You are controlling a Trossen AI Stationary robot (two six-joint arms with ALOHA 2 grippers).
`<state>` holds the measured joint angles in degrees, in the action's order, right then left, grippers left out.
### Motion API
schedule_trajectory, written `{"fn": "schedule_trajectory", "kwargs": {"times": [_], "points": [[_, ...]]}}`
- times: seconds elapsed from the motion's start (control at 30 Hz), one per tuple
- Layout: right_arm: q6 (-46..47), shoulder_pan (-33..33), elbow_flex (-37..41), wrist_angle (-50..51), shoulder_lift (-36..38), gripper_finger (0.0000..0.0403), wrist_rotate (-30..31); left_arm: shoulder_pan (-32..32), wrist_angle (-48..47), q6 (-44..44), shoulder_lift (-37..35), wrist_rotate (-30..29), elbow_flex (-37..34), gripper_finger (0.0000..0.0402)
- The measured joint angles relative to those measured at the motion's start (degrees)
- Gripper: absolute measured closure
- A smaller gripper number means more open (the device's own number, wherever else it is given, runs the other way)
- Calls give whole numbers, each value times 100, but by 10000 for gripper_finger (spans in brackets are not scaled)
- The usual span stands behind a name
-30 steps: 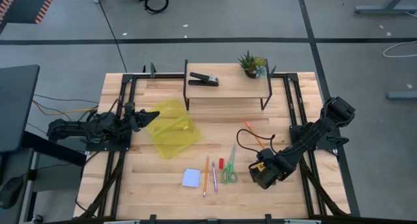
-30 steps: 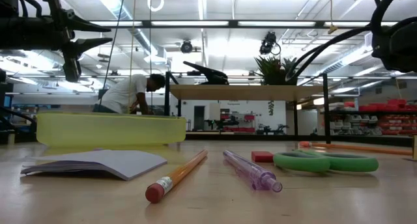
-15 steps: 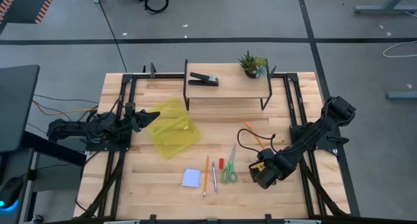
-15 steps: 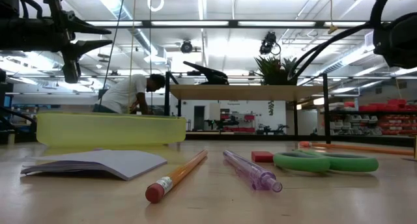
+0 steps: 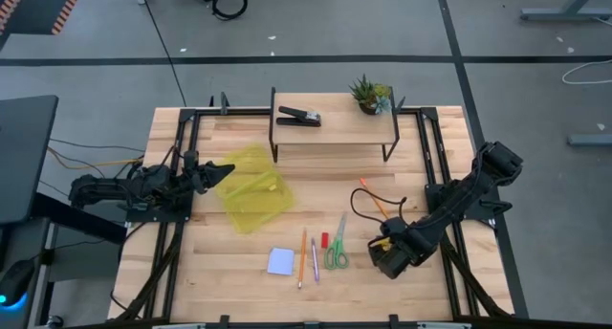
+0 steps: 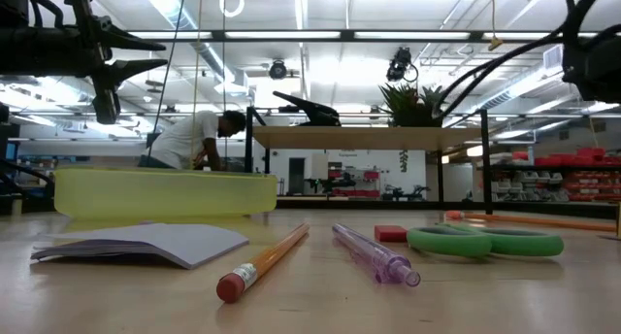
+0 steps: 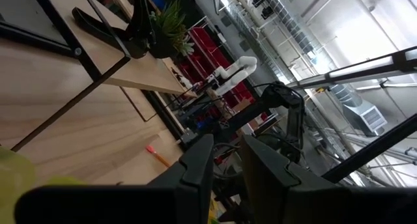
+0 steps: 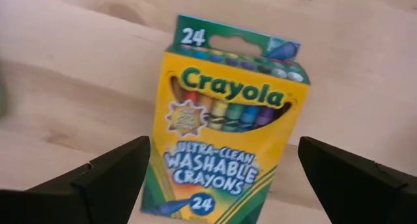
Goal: Pack school essentials
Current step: Put the yellow crayon box into the yellow supply box
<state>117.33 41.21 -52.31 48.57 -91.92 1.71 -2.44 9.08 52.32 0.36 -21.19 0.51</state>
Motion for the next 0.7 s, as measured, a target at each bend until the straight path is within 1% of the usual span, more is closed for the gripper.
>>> {"fn": "schedule_trajectory", "kwargs": {"times": [0.1,0.23,0.33,0.43,0.53,0.7], "points": [[99,49,115,-258,11,3,41,-2,2,4,0,0,0,312],[9,72,109,-172,11,3,-12,0,7,103,0,0,0,312],[13,126,108,-139,11,3,131,0,7,104,0,1,0,315],[-11,137,114,-251,8,3,255,-2,5,104,0,0,0,316],[-54,136,119,-427,0,3,265,-2,6,104,0,0,0,314],[-58,136,119,-430,2,3,274,-2,7,104,0,0,0,311]]}}
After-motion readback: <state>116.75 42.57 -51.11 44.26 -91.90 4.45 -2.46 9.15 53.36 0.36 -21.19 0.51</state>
